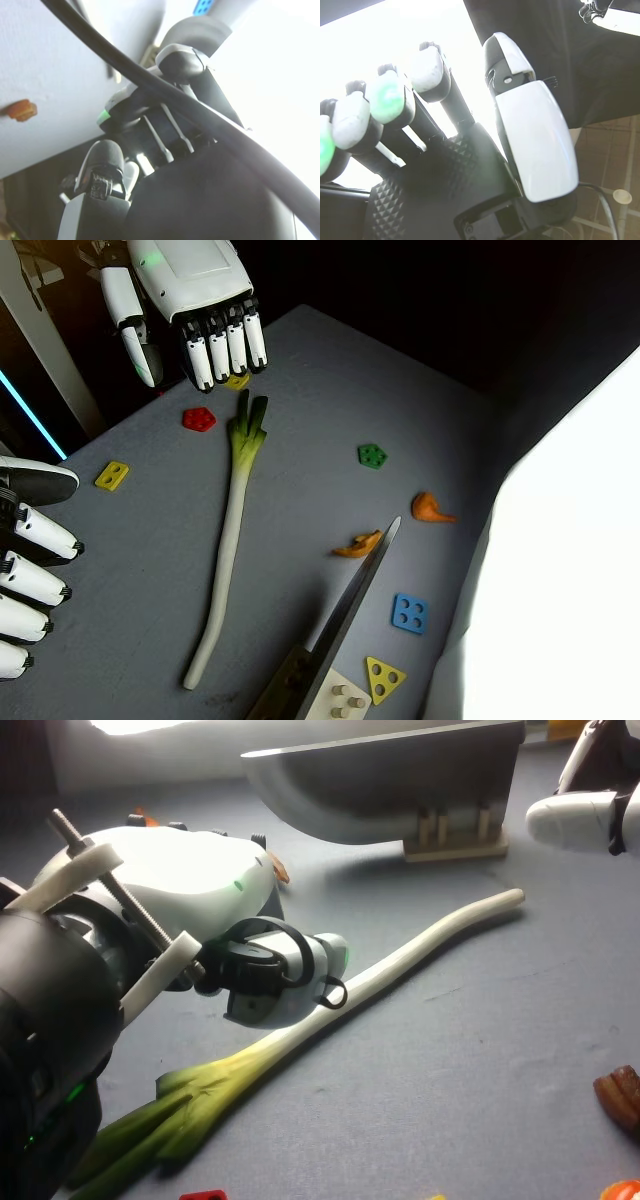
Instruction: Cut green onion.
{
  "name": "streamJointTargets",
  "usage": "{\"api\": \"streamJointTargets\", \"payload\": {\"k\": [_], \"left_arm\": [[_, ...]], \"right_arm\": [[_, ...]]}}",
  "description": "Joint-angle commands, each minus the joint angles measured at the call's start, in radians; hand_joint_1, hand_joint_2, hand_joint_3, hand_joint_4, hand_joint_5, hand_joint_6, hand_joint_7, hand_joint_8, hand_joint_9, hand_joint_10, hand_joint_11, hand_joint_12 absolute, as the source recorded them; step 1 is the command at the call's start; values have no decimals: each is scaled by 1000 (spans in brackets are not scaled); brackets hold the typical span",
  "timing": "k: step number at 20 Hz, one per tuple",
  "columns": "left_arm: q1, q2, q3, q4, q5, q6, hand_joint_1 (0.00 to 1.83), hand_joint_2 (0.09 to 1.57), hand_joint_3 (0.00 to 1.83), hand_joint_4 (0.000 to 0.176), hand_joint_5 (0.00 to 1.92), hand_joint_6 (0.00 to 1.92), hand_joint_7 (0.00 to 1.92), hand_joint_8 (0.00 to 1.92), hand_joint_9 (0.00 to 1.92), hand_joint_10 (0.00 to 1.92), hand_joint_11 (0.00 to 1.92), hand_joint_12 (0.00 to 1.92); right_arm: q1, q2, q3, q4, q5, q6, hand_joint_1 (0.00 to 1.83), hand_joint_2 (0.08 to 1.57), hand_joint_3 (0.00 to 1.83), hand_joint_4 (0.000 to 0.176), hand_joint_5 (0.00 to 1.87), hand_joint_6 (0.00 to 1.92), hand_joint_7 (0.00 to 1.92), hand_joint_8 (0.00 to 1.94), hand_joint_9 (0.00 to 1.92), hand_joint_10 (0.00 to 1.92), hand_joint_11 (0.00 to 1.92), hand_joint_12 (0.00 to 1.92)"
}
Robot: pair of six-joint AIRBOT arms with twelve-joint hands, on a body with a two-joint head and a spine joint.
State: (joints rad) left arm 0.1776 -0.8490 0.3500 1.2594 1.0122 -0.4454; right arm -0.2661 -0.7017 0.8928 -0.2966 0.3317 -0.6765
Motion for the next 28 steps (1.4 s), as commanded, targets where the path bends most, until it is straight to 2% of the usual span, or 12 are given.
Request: {"api": "streamJointTargets", "payload": {"k": [1,2,3,6,10,13,16,17,20,24,27,28], "left_arm": [[-8,5,1,85,8,0,259,1270,203,8,109,108,129,51,94,148,0,605],[-8,5,-1,85,16,0,259,1270,203,8,109,108,129,51,94,148,0,605],[-7,5,-4,85,25,0,192,1392,25,21,75,9,103,1,86,24,0,452],[-2,5,-8,85,44,0,398,1347,0,24,96,5,89,0,73,5,0,416],[1,5,-10,84,81,0,378,1350,0,31,79,4,52,1,54,0,0,280],[6,7,-3,66,85,0,353,1349,0,30,84,3,74,8,62,5,0,243],[9,8,6,50,85,-2,326,1352,1,30,101,6,75,1,64,2,0,207],[9,8,7,50,85,-2,365,1352,0,25,84,3,54,0,34,1,0,118],[36,10,8,87,85,-46,259,1375,1,30,76,3,133,4,94,11,0,276],[110,17,8,182,85,-137,272,1381,2,22,102,3,106,0,62,0,0,129],[169,15,7,233,85,-212,357,1361,0,9,144,5,108,4,73,1,0,352],[183,14,5,238,85,-215,304,1371,2,28,67,0,66,0,54,1,0,289]], "right_arm": [[7,8,-2,18,107,3,318,1002,269,4,23,144,16,10,8,28,0,96],[7,8,-2,18,107,2,318,1002,269,4,23,144,16,10,8,28,0,96],[7,8,-2,18,107,2,269,1105,62,8,47,29,6,2,0,0,0,0],[8,9,-2,35,109,-13,344,1087,30,3,41,18,35,10,0,0,0,0],[8,9,-1,307,137,-266,320,1065,13,7,4,1,16,1,0,0,0,0],[5,8,20,361,166,-296,400,999,0,0,0,0,10,3,0,0,0,0],[3,0,80,365,183,-206,846,984,0,4,0,0,0,0,0,0,0,0],[2,-4,97,363,176,-185,1026,980,0,25,0,0,0,0,0,0,0,0],[3,-33,193,261,126,-9,1140,1011,0,43,0,0,0,0,0,0,0,0],[20,-78,295,91,75,207,1258,999,0,43,0,0,0,0,0,0,0,0],[35,-123,367,58,76,218,1160,1011,0,44,0,0,0,0,0,0,0,0],[34,-146,399,52,76,218,1134,1013,0,44,0,0,0,0,0,0,0,0]]}}
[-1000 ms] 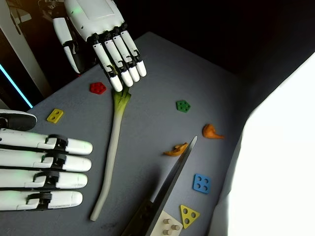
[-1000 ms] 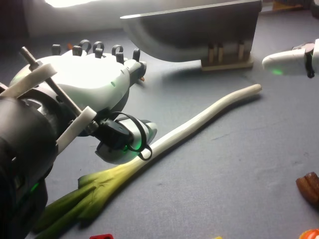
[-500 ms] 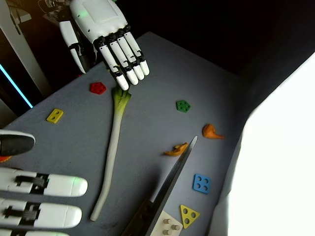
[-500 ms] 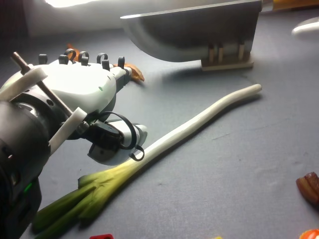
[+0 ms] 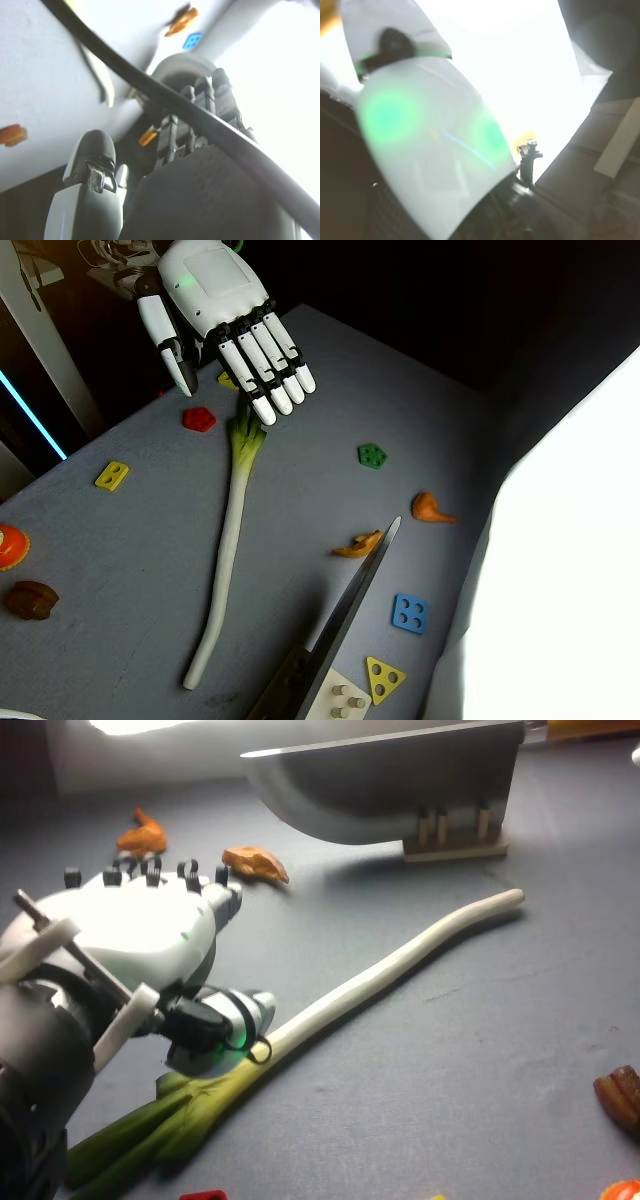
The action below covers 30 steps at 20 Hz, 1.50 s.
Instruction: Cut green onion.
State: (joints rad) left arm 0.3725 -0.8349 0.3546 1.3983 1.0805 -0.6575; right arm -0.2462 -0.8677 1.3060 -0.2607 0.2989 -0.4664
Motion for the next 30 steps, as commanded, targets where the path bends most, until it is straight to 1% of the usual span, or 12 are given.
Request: {"api": "streamJointTargets", "payload": {"k": [1,3,4,6,10,12,14,17,20,24,26,30], "left_arm": [[2,0,-1,106,16,-11,280,1372,2,34,56,2,62,1,59,4,0,284],[46,-2,-5,147,27,-88,358,1347,0,0,217,26,189,11,110,11,0,392],[72,-8,-12,174,65,-145,382,1337,0,0,237,25,200,8,107,7,0,403],[127,-19,-24,221,103,-208,359,1341,0,0,210,8,225,11,117,8,0,423],[174,-44,-33,258,116,-217,401,1325,0,0,201,3,289,5,193,17,0,503],[206,-56,-35,293,131,-266,341,1340,5,3,180,1,150,0,116,1,0,473],[243,-70,-40,331,174,-327,382,1342,3,26,118,0,117,3,110,1,0,401],[286,-91,-44,358,235,-393,433,1317,0,8,174,12,173,5,125,2,0,480],[305,-105,-48,361,259,-408,416,1332,1,28,138,0,149,1,118,4,0,507],[323,-115,-51,361,264,-408,411,1336,3,8,177,11,198,11,134,7,0,531],[331,-118,-53,355,267,-408,371,1362,10,5,126,0,145,0,109,1,0,428],[343,-129,-53,349,268,-408,385,1382,7,3,74,7,80,2,82,3,0,396]], "right_arm": [[14,-6,23,4,108,7,1123,1012,0,40,0,0,0,0,0,0,0,0],[7,-57,94,-27,108,8,1166,1000,0,45,0,0,0,0,0,0,0,0],[3,-86,137,-50,109,17,1161,992,0,53,0,0,0,0,0,0,0,0],[-15,-144,243,-187,124,175,1170,997,0,33,0,0,0,0,0,0,0,0],[-56,-197,337,-193,175,183,1173,1014,0,7,0,0,0,0,0,0,0,0],[-82,-221,372,-193,198,190,1154,983,0,6,0,0,0,0,0,0,0,0],[-104,-245,411,-237,211,233,1084,981,0,11,0,0,0,0,0,0,0,0],[-146,-297,488,-259,258,276,1052,992,0,16,0,0,0,0,0,0,0,0],[-174,-357,568,-259,318,280,1083,984,0,18,0,0,0,0,0,0,0,0],[-178,-425,660,-261,330,279,1104,1020,4,19,0,0,0,0,0,0,0,0],[-180,-451,688,-262,342,279,1131,1015,2,45,0,0,0,0,0,0,0,0],[-184,-475,697,-266,349,278,1105,1005,0,23,0,0,0,0,0,0,0,0]]}}
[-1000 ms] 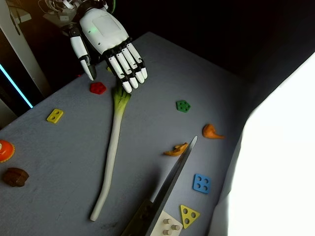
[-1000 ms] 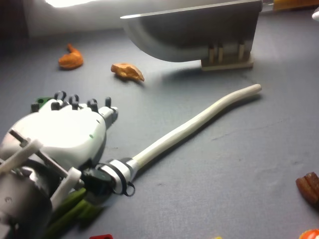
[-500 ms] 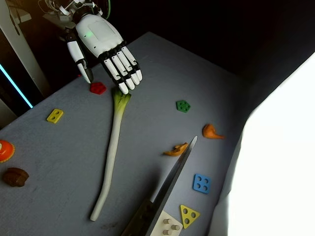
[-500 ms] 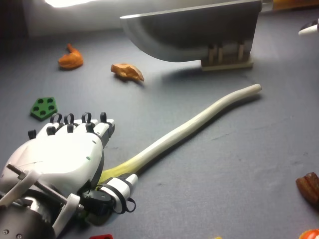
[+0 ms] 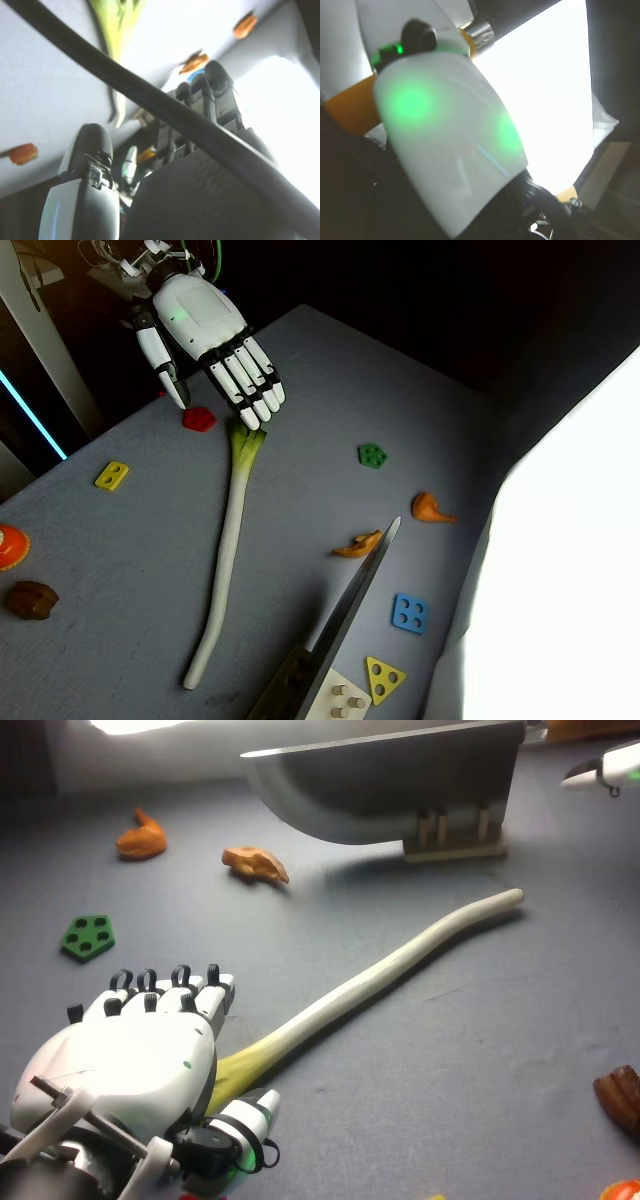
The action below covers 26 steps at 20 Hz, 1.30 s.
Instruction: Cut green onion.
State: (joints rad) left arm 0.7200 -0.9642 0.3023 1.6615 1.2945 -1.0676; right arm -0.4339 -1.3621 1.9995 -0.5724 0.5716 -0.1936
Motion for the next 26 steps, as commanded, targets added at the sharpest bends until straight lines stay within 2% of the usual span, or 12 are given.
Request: {"api": "streamJointTargets", "payload": {"k": [1,3,4,5,11,12,16,20,21,22,23,26], "left_arm": [[-1,-5,1,85,54,2,398,1376,3,1,99,14,85,3,93,7,0,446],[5,-20,6,85,55,2,400,1375,2,0,106,15,87,3,97,8,0,461],[7,-28,8,85,57,2,387,1379,3,2,128,18,104,6,107,10,0,492],[9,-36,9,86,62,2,416,1378,1,0,124,13,116,8,120,13,0,509],[19,-81,21,89,66,2,374,1395,5,10,135,5,129,4,92,1,0,420],[22,-89,26,96,66,2,381,1394,2,2,135,3,124,1,98,4,0,415],[54,-120,47,125,99,-60,413,1381,0,0,148,5,99,0,87,0,0,430],[91,-135,60,136,135,-84,416,1377,0,0,175,9,134,8,108,7,0,372],[98,-135,62,142,136,-86,413,1381,0,0,201,12,142,6,101,2,0,356],[102,-137,64,147,139,-87,413,1381,0,0,201,12,142,6,101,2,0,356],[107,-139,66,153,142,-88,399,1384,1,0,190,3,130,1,113,4,0,416],[114,-149,71,166,146,-89,397,1383,1,0,192,4,132,3,115,5,0,415]], "right_arm": [[3,5,12,46,76,-1,1120,999,0,25,0,0,0,0,0,0,0,0],[3,-18,36,46,75,-1,1124,998,0,25,0,0,0,0,0,0,0,0],[3,-26,44,47,75,-1,1169,980,0,20,0,0,0,0,0,0,0,0],[3,-33,47,48,74,0,1151,972,0,28,0,0,0,0,0,0,0,0],[2,-45,59,63,73,-1,1095,994,0,15,0,0,0,0,0,0,0,0],[1,-49,66,66,73,-1,1110,991,0,10,0,0,0,0,0,0,0,0],[-5,-64,97,69,81,-1,1130,991,0,6,0,0,0,0,0,0,0,0],[-16,-84,122,69,99,-3,1138,1010,4,0,88,35,30,11,21,9,0,0],[-18,-95,137,69,99,-3,1118,991,0,0,192,76,135,44,114,47,37,21],[-19,-99,143,69,99,-3,1118,991,0,0,192,76,135,44,114,47,37,21],[-19,-101,145,70,99,-3,1124,982,0,0,203,52,170,7,120,28,1,358],[-19,-103,145,79,101,-3,1112,981,0,0,208,49,197,9,137,33,0,443]]}}
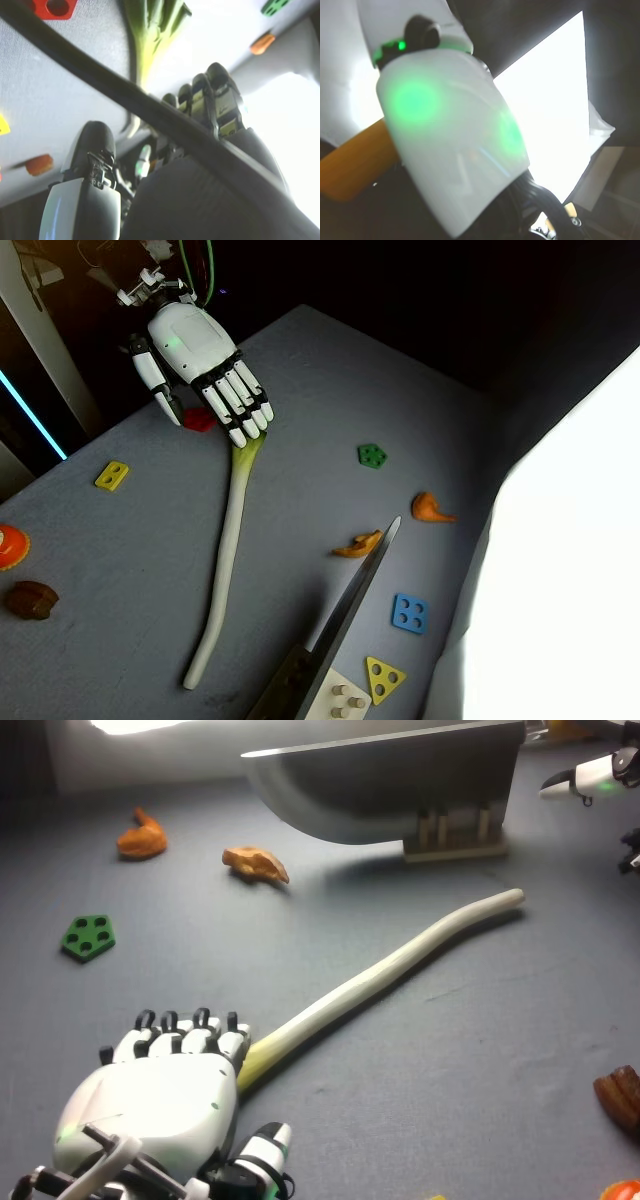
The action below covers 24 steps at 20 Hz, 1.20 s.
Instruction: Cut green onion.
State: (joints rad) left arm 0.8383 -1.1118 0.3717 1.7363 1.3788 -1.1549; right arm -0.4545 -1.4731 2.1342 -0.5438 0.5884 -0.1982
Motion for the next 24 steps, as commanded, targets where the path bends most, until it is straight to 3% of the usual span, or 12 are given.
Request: {"api": "streamJointTargets", "payload": {"k": [1,2,4,7,8,9,11,13,17,19,21,24], "left_arm": [[-2,-11,4,96,71,-10,397,1383,1,0,193,4,132,3,116,5,0,415],[-2,-20,6,97,86,-17,398,1383,1,0,193,4,132,3,116,5,0,415],[-2,-32,9,94,96,-23,390,1371,0,3,163,1,139,3,130,8,0,434],[-4,-43,13,68,111,-24,426,1363,0,9,146,0,126,0,138,6,0,369],[-4,-45,14,60,113,-26,426,1363,0,9,146,0,126,0,138,6,0,369],[-4,-48,16,53,114,-28,405,1365,0,1,157,4,106,0,110,0,0,352],[-4,-52,20,39,115,-34,414,1365,0,1,157,3,111,2,108,0,0,335],[-8,-54,21,23,117,-36,388,1375,3,9,121,0,105,0,121,2,0,408],[-17,-64,22,-4,131,-40,407,1362,0,7,155,9,109,0,111,0,0,436],[-23,-71,25,-17,132,-40,400,1363,2,8,158,3,125,5,125,6,0,551],[-28,-75,27,-26,132,-40,409,1367,2,16,148,1,114,2,117,2,0,517],[-32,-85,28,-33,134,-40,392,1374,5,9,166,7,119,3,122,3,0,513]], "right_arm": [[1,7,10,54,85,2,1111,981,0,0,208,49,198,9,138,33,0,447],[1,7,10,57,85,2,1111,981,0,0,208,49,199,9,138,33,0,448],[-1,4,10,61,85,2,1090,978,0,0,372,274,482,179,321,483,0,1209],[-4,1,10,72,85,2,1038,1018,6,0,280,1352,386,1303,268,1530,15,1851],[-4,0,10,76,84,2,1038,1018,6,0,280,1352,386,1303,268,1530,15,1851],[-4,0,10,79,84,2,1066,1178,39,0,772,1318,572,1574,434,1748,270,1918],[-4,0,10,79,84,1,1063,1191,37,0,778,1348,612,1689,490,1854,347,1920],[-5,0,11,81,84,1,1134,1073,0,0,801,1916,951,1937,1008,1920,994,1921],[-6,0,12,85,84,1,1210,1094,4,0,978,1871,1280,1941,1380,1921,1458,1921],[-6,-1,12,85,84,1,1564,1166,46,155,1444,1919,1621,1941,1684,1921,1763,1921],[-6,-1,13,85,84,1,1633,1148,57,175,1495,1921,1676,1941,1713,1921,1774,1921],[-5,-1,14,86,86,1,1636,872,667,176,1482,1921,1685,1941,1724,1921,1781,1921]]}}
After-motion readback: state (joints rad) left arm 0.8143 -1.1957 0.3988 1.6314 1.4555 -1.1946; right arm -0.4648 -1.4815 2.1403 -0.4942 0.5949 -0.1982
